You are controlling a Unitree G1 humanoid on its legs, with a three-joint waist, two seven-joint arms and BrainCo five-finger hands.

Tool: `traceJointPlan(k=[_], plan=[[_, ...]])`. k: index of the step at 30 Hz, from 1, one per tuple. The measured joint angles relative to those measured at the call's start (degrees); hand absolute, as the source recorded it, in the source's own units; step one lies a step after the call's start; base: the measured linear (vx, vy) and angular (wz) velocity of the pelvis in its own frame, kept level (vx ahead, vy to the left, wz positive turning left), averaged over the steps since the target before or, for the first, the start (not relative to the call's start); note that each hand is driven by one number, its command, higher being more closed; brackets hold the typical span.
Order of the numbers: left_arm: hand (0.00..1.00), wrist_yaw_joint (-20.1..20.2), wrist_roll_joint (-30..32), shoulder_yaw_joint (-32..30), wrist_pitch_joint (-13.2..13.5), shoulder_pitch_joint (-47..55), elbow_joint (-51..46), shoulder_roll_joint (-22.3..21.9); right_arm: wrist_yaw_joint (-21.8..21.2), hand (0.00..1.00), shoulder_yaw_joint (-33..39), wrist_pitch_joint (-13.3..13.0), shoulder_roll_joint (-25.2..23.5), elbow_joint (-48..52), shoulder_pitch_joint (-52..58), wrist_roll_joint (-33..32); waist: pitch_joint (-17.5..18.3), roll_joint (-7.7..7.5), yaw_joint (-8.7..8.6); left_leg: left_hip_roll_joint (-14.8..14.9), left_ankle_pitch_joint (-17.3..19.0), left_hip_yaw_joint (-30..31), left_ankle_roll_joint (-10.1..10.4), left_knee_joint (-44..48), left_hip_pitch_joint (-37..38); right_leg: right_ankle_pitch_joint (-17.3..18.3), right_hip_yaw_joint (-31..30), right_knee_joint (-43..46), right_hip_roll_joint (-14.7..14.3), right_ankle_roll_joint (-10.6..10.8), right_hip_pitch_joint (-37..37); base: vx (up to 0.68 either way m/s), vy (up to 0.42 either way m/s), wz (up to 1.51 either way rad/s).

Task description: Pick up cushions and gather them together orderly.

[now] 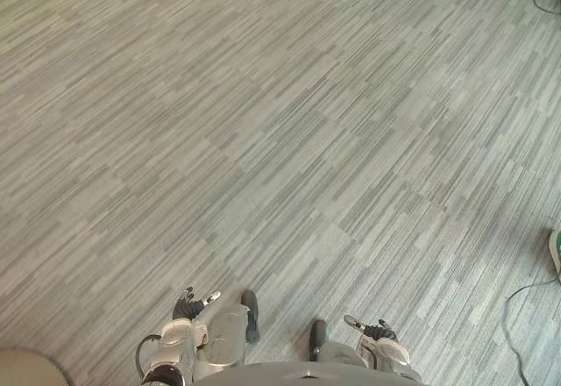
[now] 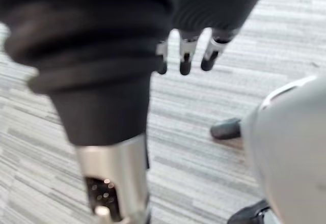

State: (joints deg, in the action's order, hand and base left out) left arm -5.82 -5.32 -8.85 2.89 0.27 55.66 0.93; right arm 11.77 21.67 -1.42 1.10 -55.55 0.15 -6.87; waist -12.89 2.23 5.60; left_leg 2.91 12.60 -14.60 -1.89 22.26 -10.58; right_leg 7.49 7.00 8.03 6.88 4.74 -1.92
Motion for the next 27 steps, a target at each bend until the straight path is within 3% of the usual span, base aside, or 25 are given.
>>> traceJointPlan(k=[1, 2, 4, 7, 8, 10, 12, 14, 15, 16, 17, 20, 22, 25, 26, 27], plan=[[0.00, 0.02, 0.01, 0.04, -0.01, 0.14, 0.07, 0.05, -0.12, 0.00, 0.00, -0.05, -0.42, 0.73, 0.02, 0.00, 0.15, -0.01, 0.22, 0.02, 1.46, -0.95, -0.11, -0.06, 1.35, 1.29, -0.81, 4.33, 0.42, 1.01, 1.57, 0.18, 0.116, -0.61], [0.00, 0.02, 0.02, 0.57, -0.10, 0.23, 0.18, 0.03, -0.51, 0.00, -0.22, -0.15, -0.76, 1.55, -0.01, 0.01, 0.31, -0.22, 0.05, 0.01, 3.12, -2.35, -0.55, -0.33, 2.96, 3.53, -1.59, 14.68, 1.13, 2.62, 5.91, 0.25, 0.158, -0.58], [0.00, 0.02, 0.02, 2.40, -0.42, 0.24, 0.17, 0.41, -0.60, 0.00, -1.00, -0.17, -0.65, 3.76, 0.04, 0.04, 0.30, -0.92, -1.39, -0.44, 5.06, -2.84, -1.56, 0.58, 5.32, 3.04, -1.44, 34.85, 3.84, 3.81, 14.53, 0.16, 0.081, -0.17], [0.00, 0.00, 0.01, 2.86, -0.58, 0.53, 0.18, 0.83, -0.69, 0.00, -1.30, -0.11, -0.80, 5.05, 0.12, 0.03, 0.32, -1.81, -2.47, -0.35, 6.63, -2.85, -1.61, 0.35, 8.89, 4.75, 1.19, 45.87, 5.44, 2.57, 18.97, 0.23, 0.011, 0.07], [0.00, -0.11, 0.01, 2.73, -0.60, 0.44, 0.14, 0.92, -0.92, 0.00, -1.34, -0.10, -1.00, 5.01, 0.08, 0.00, 0.42, -1.99, -2.78, 0.06, 7.47, -3.80, -0.67, -1.75, 11.87, 6.26, 5.42, 46.45, 6.46, 0.74, 21.24, 0.28, -0.029, -0.11], [0.00, -0.19, 0.00, 2.47, -0.70, 0.62, 0.20, 1.01, -1.23, 0.00, -1.35, -0.14, -1.01, 4.76, -0.19, -0.01, 0.44, -2.27, -2.60, 0.86, 7.59, -5.52, 0.19, -4.11, 14.77, 7.56, 10.56, 41.93, 6.60, -0.83, 22.68, 0.28, -0.064, -0.38], [0.00, -0.22, 0.00, 2.34, -0.70, 0.98, 0.19, 0.99, -1.23, 0.00, -1.43, -0.16, -0.88, 3.86, -0.73, -0.03, 0.48, -2.19, -2.66, 1.73, 6.98, -7.19, 1.29, -6.68, 16.94, 7.13, 13.94, 32.90, 4.66, -1.62, 23.94, 0.26, -0.093, -0.48], [0.00, -0.23, 0.01, 2.47, -0.69, 0.94, 0.57, 1.03, -1.20, 0.00, -1.44, -0.27, -0.71, 2.69, -0.93, -0.05, 0.57, -2.52, -3.59, 1.86, 6.50, -7.56, 2.36, -8.71, 18.08, 3.34, 14.81, 22.08, 2.46, -2.90, 25.53, 0.32, -0.158, -0.14], [0.00, -0.21, 0.01, 2.77, -0.69, 0.58, 0.91, 1.01, -1.20, 0.00, -1.43, 0.01, -0.60, 2.52, -1.01, -0.06, 0.55, -2.64, -4.22, 1.82, 6.50, -7.39, 3.14, -9.51, 18.50, -1.13, 14.26, 14.30, 1.22, -3.27, 25.58, 0.34, -0.181, 0.11], [0.00, -0.21, 0.01, 2.70, -0.68, 0.33, 1.15, 0.91, -1.23, 0.00, -1.11, -0.15, -0.69, 2.76, -0.22, -0.66, 0.64, -3.12, -4.66, 1.90, 6.76, -7.17, 4.27, -10.04, 19.53, -10.64, 13.50, 9.45, 0.05, -5.59, 24.46, 0.45, -0.217, -0.16], [0.00, -0.24, 0.04, 2.44, -0.64, -0.09, 1.62, 0.00, -1.23, 0.00, -1.15, -0.03, -0.17, 2.49, -1.23, -0.64, 0.05, -1.04, -4.56, 3.39, 5.95, -7.36, 5.93, -10.93, 20.03, -11.89, 13.77, 7.89, -2.38, -7.04, 23.09, 0.39, -0.189, -0.26], [0.00, -0.23, 0.98, 2.13, -0.31, -0.73, 1.91, -0.76, -1.21, 0.00, -0.65, 0.00, 0.05, 2.07, -2.69, -0.66, -1.85, -0.61, -4.78, 2.00, 1.69, -5.04, 5.65, -16.15, 23.84, -6.35, 11.47, 14.06, -2.28, -8.68, 23.49, 0.28, -0.150, -0.27], [0.00, -0.27, 1.11, 2.12, -0.03, -0.92, 2.18, -1.06, -1.24, 0.00, -0.90, -0.21, 0.11, 1.74, -2.47, -0.67, -1.68, -0.55, -5.41, 2.72, 0.79, -3.91, 6.17, -14.21, 24.69, -1.99, 11.31, 17.82, -2.15, -8.20, 23.47, 0.25, -0.140, -0.03], [0.00, -0.26, 1.16, 1.48, 0.01, -1.06, 2.22, -1.51, -1.23, 0.00, -0.52, -0.74, 0.02, 1.93, -2.22, -0.73, -1.63, -0.43, -6.17, 4.68, 1.20, -1.75, 6.40, -4.43, 20.76, 0.27, 12.22, 17.12, -2.29, -7.47, 21.65, 0.17, -0.091, 0.27], [0.00, -0.29, 1.16, 0.37, -0.03, -1.23, 2.12, -1.69, -1.23, 0.00, -0.54, -0.79, -0.20, 2.98, -1.01, -0.71, -1.55, -0.10, -6.29, 6.43, 1.08, 0.18, 6.38, 4.94, 17.13, 1.08, 13.15, 16.54, -2.53, -7.31, 19.94, 0.12, -0.071, 0.27], [0.00, -0.29, 1.16, 0.01, -0.03, -1.19, 1.96, -1.80, -1.24, 0.00, -0.58, -0.85, -0.25, 3.13, -0.64, -0.73, -1.46, 0.21, -6.24, 7.03, 0.91, 0.72, 6.28, 7.96, 16.03, 1.32, 13.49, 16.40, -2.79, -7.30, 19.44, 0.23, -0.084, 0.22]])
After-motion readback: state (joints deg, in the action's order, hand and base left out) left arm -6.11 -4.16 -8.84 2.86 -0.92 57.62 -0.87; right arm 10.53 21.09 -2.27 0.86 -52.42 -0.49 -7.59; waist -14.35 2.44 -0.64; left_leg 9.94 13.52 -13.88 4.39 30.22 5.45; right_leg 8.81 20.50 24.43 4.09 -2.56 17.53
